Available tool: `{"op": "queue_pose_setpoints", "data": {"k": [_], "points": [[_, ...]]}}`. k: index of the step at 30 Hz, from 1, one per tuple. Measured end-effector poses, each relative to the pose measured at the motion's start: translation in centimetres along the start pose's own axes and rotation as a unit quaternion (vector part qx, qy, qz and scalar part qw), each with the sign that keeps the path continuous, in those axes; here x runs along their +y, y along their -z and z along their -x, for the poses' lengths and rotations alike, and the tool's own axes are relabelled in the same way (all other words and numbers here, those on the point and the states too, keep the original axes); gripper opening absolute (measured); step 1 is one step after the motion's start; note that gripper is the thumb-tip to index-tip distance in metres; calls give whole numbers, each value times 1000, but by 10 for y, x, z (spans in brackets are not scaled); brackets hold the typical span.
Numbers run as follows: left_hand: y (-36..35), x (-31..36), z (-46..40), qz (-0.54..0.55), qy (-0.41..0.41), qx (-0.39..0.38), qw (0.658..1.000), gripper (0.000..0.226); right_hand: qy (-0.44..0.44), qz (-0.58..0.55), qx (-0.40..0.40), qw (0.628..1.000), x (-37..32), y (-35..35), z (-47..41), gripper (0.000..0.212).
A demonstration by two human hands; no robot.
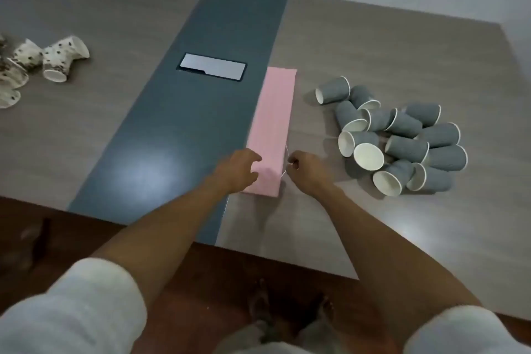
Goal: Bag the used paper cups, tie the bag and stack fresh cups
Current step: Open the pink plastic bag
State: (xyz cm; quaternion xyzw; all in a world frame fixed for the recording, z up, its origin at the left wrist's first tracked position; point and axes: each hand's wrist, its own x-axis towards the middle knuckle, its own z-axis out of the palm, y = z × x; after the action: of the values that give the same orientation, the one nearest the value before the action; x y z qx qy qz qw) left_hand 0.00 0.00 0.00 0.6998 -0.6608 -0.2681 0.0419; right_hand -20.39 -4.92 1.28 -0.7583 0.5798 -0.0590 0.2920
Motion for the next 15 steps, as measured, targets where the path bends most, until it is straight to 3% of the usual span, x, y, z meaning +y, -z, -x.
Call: {"op": "queue_pose_setpoints", "data": {"k": [3, 6, 12, 15], "points": [[-20, -13, 1, -90, -17, -49, 995, 60, -46, -19, -35, 998, 8, -25, -1, 16], [-41, -24, 3, -122, -46, -61, 990, 47, -116, -58, -77, 989, 15, -53, 5, 35], [-52, -29, 0, 22, 3, 39, 999, 17, -124, -148, -74, 978, 23, -82, 1, 28], [-36, -23, -5, 154, 66, 117, 979, 7, -166, -242, -46, 955, 23, -66, -6, 32]]}}
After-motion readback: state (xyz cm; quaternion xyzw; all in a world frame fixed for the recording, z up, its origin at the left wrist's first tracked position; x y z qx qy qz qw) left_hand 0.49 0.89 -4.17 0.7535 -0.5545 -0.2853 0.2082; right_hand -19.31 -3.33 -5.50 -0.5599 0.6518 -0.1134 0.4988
